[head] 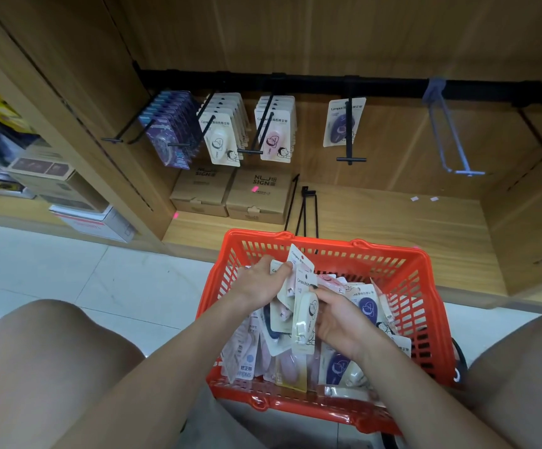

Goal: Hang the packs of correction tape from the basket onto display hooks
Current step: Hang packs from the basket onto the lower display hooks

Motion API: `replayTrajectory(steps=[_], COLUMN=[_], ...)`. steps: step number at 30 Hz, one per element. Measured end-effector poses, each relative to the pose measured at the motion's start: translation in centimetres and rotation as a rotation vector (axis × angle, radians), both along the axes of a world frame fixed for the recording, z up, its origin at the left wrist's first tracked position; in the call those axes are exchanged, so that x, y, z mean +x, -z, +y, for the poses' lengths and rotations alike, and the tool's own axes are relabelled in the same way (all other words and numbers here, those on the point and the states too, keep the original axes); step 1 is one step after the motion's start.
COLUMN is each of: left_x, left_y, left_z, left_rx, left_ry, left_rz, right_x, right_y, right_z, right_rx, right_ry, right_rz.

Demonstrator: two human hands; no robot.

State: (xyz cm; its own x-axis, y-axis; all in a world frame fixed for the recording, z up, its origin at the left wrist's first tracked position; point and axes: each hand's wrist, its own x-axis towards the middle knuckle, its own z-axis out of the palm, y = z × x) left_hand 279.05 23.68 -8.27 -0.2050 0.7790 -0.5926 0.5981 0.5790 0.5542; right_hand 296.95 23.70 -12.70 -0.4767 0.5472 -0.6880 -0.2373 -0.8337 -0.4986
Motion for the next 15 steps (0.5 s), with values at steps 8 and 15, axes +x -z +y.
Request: replayTrajectory(steps=[8,15], left_x=[0.1,-0.7], left_y=[0.8,0.0], left_z=[-0.7,-0.9], left_rx=[0.121,0.020], left_ry=[-0.327,-0.524], left_rz=[-0.213,-0.563], right_x=[-0.3,-0.5], right_y=[-0.7,-1.5], right_z=[0.2,1.3], right_rx=[0.001,0.051], right_ry=[0.047,0.056], right_rz=[0.034,0.024])
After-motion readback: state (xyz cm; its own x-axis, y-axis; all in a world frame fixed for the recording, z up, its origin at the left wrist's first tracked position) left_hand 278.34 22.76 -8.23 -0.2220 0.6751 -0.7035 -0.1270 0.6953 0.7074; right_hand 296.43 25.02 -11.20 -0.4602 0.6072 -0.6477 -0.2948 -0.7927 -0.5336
